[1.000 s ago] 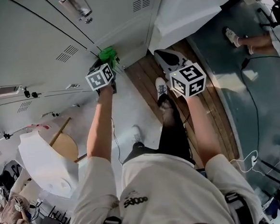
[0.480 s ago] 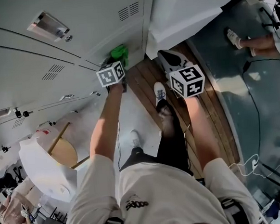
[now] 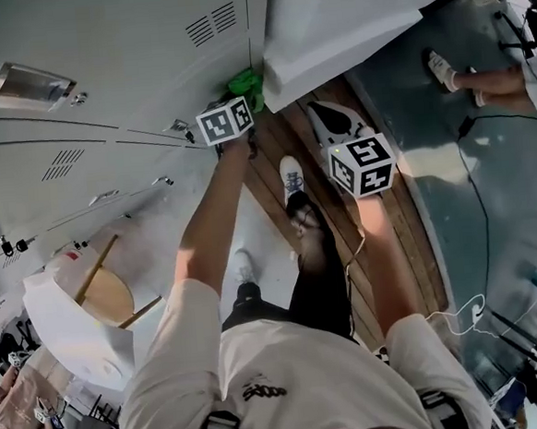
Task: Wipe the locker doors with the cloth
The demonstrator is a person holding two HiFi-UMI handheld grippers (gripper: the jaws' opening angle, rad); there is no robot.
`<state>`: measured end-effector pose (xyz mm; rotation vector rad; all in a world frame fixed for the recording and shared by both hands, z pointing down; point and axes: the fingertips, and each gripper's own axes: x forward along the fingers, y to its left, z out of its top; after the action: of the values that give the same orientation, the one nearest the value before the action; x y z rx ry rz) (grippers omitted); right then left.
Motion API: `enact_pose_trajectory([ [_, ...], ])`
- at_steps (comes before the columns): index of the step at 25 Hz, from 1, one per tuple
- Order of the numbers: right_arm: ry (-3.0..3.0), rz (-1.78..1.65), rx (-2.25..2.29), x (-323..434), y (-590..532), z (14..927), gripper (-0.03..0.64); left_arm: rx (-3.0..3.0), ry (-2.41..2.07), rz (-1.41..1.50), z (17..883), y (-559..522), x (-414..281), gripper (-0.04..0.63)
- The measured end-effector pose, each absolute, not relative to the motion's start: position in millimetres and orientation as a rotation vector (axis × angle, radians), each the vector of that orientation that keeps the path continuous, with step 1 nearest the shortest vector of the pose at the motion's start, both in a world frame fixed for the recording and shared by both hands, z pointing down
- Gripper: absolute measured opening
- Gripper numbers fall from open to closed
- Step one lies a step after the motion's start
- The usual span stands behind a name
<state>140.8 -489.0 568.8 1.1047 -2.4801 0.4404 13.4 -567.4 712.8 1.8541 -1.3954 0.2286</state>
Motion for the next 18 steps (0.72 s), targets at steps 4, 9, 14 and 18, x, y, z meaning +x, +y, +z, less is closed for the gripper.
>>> enact_pose_trajectory([
  [4,-2.48,0.43,1.065,137.8,-484.8,579.3,0.009,1.824,-1.444,0.232,723.9,-559.2,1.0,0.135],
  [9,-2.494,0.443,1.037,123.4,-480.8,585.5,0.009,1.734,-1.509,0.232,741.6,-530.8,-40.8,0.135],
  [14,-2.511,0.45,0.994,98.8,-472.3,590.9,0.009,1.613,-1.571,0.214,759.4,-498.7,-89.8,0.135],
  [18,-2.518,0.463,0.957,82.7,-470.0,601.4,0.009,1.52,-1.613,0.158,772.0,-484.1,-111.6,0.135],
])
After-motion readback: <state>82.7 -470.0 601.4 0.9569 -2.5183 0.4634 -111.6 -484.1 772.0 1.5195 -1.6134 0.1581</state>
